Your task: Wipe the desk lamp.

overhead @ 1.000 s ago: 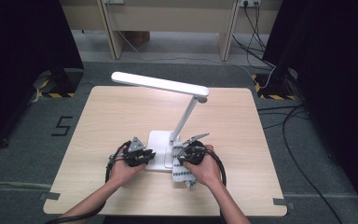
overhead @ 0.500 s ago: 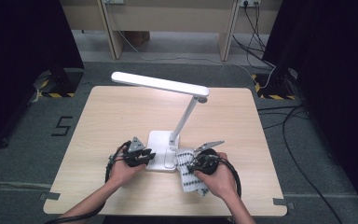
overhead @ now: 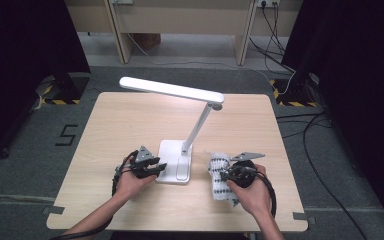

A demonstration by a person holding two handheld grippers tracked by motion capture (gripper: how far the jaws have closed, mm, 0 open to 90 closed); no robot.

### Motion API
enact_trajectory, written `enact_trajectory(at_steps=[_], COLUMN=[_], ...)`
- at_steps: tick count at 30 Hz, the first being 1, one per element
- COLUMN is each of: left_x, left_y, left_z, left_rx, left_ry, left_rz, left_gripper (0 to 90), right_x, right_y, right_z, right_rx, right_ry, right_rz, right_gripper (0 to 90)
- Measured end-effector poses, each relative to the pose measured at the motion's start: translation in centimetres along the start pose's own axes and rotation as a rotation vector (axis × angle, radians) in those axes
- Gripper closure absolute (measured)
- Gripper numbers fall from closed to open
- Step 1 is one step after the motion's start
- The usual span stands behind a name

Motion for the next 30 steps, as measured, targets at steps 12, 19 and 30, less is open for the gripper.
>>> enact_trajectory(at_steps=[12,19,30], left_x=[2.2,2.9,3.4], left_y=[-0.5,-0.5,-0.1], left_z=[0.2,-0.2,-0.8], left_rx=[0.02,0.027,0.041], left_ry=[0.027,0.031,0.038], left_rz=[0.013,0.013,0.008], left_gripper=[52.8,54.6,54.9], right_x=[-0.6,-2.5,-2.9], right_y=[5.8,8.0,9.1], right_z=[-1.0,-1.8,-2.3], right_rx=[-0.042,-0.004,0.01], right_ry=[0.048,0.044,0.054], right_rz=[-0.215,-0.312,-0.365], right_gripper=[75.1,71.7,56.5])
Point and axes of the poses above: each handheld gripper's, and its own axes: x roughly backward along the jaws, z roughly out of its top, y roughly to its right, the point moved 3 cm from there along -x, roughly forward along the jaws, and after that the axes turned 13 degrees about y, right-handed, at the moved point
